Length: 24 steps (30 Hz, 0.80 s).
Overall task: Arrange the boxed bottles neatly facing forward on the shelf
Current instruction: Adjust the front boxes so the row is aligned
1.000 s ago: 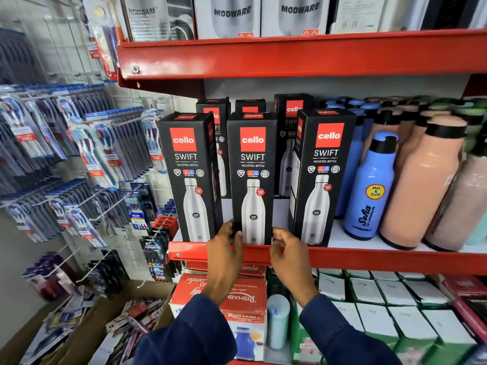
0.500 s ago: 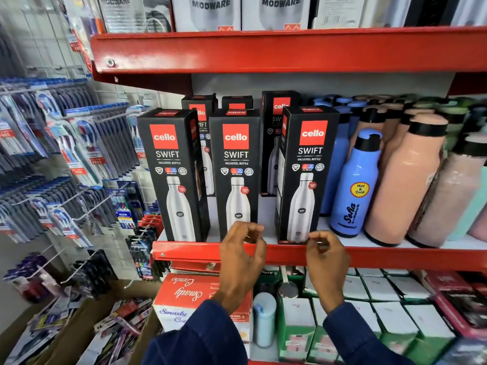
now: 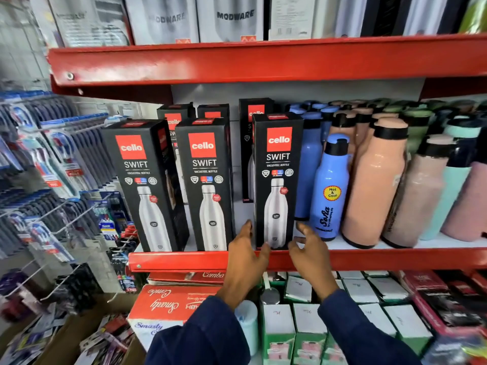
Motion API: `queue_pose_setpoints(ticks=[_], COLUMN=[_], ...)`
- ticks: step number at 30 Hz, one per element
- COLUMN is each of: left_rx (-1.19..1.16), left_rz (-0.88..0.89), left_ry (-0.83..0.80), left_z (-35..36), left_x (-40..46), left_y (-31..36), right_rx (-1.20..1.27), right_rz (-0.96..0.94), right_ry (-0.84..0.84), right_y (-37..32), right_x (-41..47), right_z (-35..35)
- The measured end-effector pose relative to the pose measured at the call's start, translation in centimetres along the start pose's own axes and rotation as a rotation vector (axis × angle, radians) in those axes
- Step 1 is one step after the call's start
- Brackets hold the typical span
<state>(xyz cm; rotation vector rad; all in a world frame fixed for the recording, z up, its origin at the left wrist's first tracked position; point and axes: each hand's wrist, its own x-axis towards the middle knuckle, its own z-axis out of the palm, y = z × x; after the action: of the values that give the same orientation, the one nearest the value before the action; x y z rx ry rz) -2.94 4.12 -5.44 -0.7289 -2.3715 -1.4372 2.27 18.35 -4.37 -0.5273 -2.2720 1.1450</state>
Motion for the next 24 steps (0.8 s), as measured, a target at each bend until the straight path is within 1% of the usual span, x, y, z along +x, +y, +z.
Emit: queue_pose_setpoints(ticks=[4, 10, 20, 24], left_rx=[0.002, 0.001, 0.042, 0.043], left_rz=[-0.028, -0.079, -0.069, -0.065], left_ry=[-0.03, 0.047, 0.139, 0.154], left_z=[-0.1, -0.3, -0.8, -1.1], left_x=[0.4, 0.1, -0.3, -0.6], left_y=[0.0, -0.7, -0.9, -0.6], right_rx=[0.033, 0.037, -0.008, -0.047], right_rz=[-0.06, -0.077, -0.147, -0.13], right_ry=[-0.064, -0.079, -0.097, -0.12], right_y=[-0.5, -0.2, -0.6, -0.9], right_x=[0.2, -0.1, -0.9, -1.1], right_z=[-0.4, -0.4, -1.0, -1.1])
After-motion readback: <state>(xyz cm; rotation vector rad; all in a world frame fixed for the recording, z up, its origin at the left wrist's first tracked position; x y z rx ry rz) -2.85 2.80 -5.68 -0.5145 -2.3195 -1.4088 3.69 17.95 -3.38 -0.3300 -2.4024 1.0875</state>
